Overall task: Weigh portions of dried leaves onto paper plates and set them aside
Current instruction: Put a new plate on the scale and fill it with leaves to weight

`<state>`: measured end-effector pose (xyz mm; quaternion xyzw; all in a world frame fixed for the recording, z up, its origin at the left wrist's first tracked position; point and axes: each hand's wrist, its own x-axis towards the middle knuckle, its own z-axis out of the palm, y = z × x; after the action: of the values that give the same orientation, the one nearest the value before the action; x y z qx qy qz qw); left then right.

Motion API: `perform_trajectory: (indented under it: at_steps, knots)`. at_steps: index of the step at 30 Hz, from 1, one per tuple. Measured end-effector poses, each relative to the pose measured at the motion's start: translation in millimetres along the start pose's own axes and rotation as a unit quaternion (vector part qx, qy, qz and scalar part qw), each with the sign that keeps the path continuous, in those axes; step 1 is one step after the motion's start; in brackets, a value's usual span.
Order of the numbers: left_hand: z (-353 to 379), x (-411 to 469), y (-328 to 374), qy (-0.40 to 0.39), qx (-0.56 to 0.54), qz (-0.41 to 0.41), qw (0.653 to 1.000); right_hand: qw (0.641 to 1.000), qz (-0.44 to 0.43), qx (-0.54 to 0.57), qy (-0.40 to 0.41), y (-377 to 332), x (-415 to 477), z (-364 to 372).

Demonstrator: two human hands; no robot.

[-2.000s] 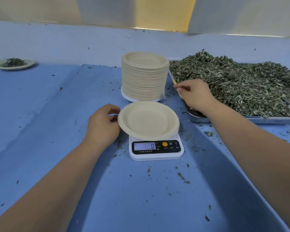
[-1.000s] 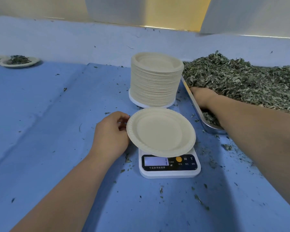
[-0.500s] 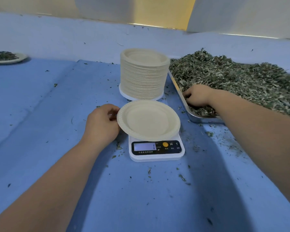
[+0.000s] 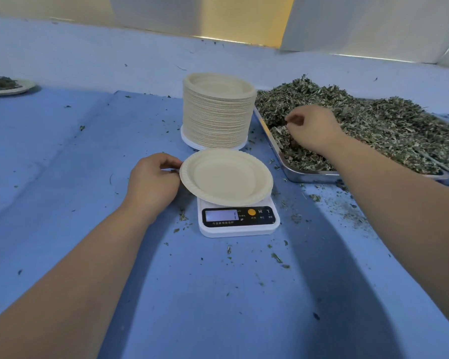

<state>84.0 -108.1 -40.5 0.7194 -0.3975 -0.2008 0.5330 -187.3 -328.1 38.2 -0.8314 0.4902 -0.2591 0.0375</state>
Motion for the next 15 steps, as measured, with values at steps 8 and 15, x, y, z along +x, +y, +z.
perform_trajectory:
  at_steps: [8, 15]
  knots:
    - [1, 3, -1, -0.002, -0.005, -0.004, 1.000, 0.949, 0.037, -0.210, -0.233, 10, 21, 47]
    - [5, 6, -4, 0.000, -0.001, -0.003, 1.000, 0.992, 0.038, -0.108, -0.060, 19, 28, 38]
